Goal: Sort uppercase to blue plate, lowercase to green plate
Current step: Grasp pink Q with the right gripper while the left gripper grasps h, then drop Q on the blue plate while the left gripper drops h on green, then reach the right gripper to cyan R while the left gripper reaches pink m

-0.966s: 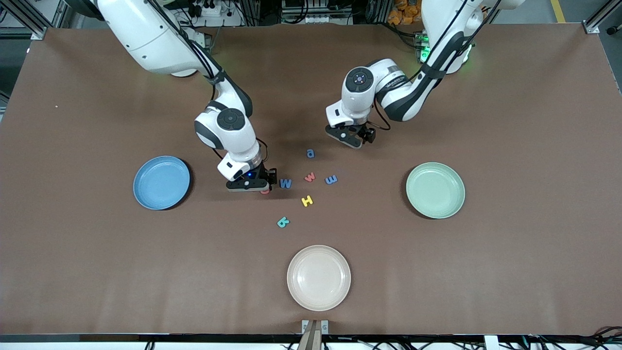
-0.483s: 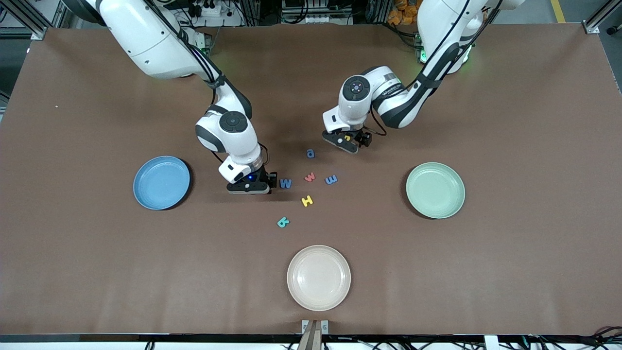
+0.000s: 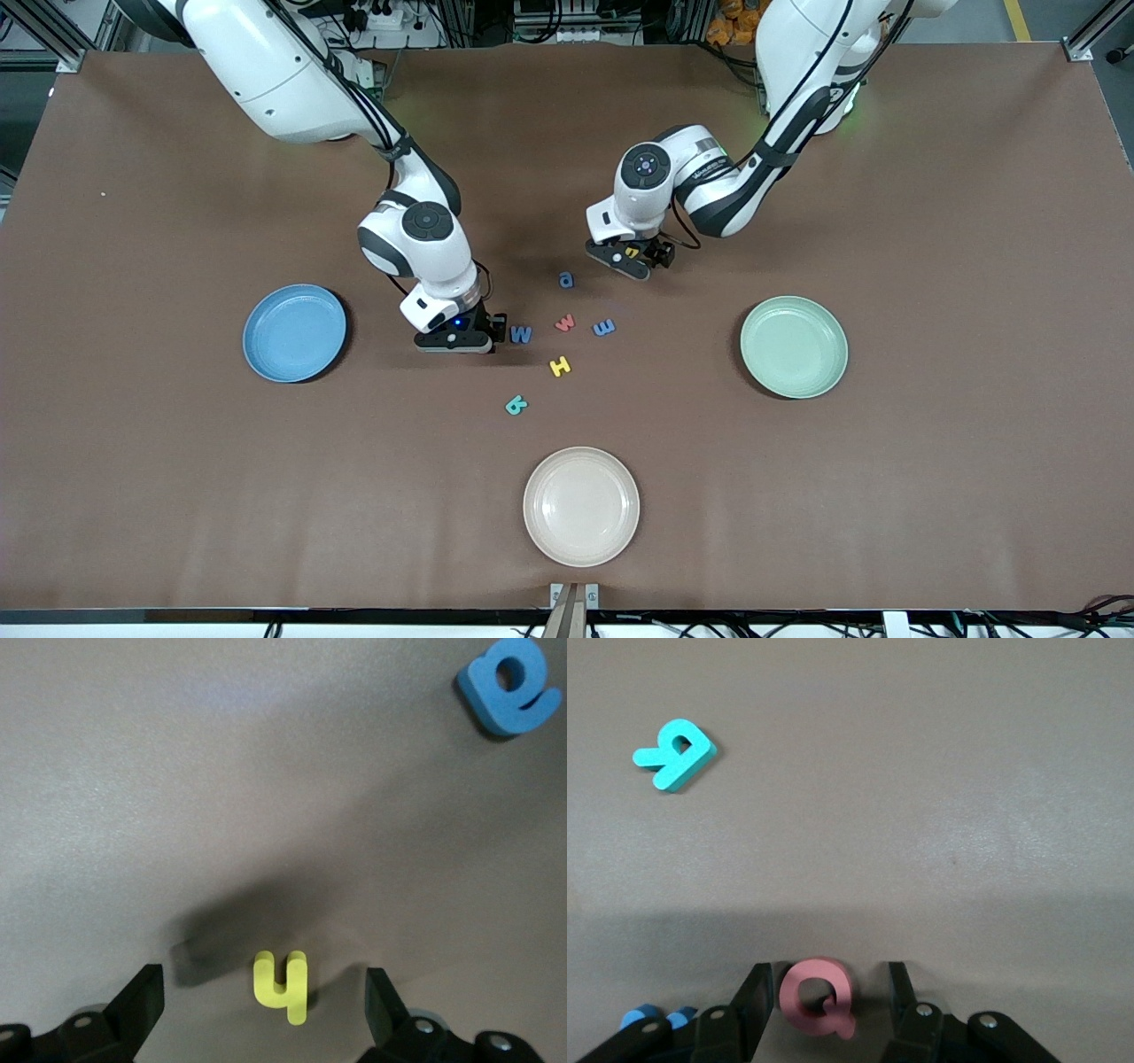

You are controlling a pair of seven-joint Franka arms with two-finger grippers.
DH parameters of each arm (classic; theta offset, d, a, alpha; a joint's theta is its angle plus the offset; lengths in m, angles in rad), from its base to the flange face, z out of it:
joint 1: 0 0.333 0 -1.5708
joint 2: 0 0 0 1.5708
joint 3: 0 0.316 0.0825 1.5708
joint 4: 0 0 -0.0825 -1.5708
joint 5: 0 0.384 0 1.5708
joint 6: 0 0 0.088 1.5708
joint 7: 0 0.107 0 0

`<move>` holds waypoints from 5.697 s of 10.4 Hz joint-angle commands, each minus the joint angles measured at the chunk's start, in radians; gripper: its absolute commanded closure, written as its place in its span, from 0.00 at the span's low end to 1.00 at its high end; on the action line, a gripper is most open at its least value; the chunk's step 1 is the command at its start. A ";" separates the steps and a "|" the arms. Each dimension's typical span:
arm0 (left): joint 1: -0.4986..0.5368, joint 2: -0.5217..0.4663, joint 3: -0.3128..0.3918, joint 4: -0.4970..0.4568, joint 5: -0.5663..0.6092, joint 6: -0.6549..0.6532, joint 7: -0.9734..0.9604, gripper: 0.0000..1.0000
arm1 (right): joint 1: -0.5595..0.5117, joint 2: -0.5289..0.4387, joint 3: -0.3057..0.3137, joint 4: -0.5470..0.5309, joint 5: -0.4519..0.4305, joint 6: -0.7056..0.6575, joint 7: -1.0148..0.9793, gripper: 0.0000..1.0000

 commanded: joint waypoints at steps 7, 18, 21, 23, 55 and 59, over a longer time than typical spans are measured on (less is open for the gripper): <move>-0.030 0.010 0.003 0.014 0.034 -0.004 -0.092 0.27 | 0.006 0.010 0.006 0.020 -0.033 -0.011 0.035 0.56; 0.008 -0.032 0.009 0.015 0.036 -0.007 -0.173 1.00 | 0.003 0.004 0.007 0.052 -0.061 -0.085 -0.004 0.77; 0.093 -0.116 0.012 0.014 0.036 -0.071 -0.187 1.00 | -0.054 -0.043 0.009 0.057 -0.053 -0.196 -0.180 0.78; 0.154 -0.194 0.007 0.011 0.036 -0.131 -0.190 1.00 | -0.106 -0.094 0.010 0.055 -0.044 -0.278 -0.318 0.78; 0.366 -0.004 0.003 0.293 0.001 -0.210 -0.438 0.00 | -0.050 -0.090 0.001 0.141 0.596 -0.096 -0.258 0.35; 0.378 -0.004 0.007 0.293 -0.013 -0.218 -0.437 0.00 | 0.004 0.054 -0.008 0.288 0.491 -0.096 -0.016 0.38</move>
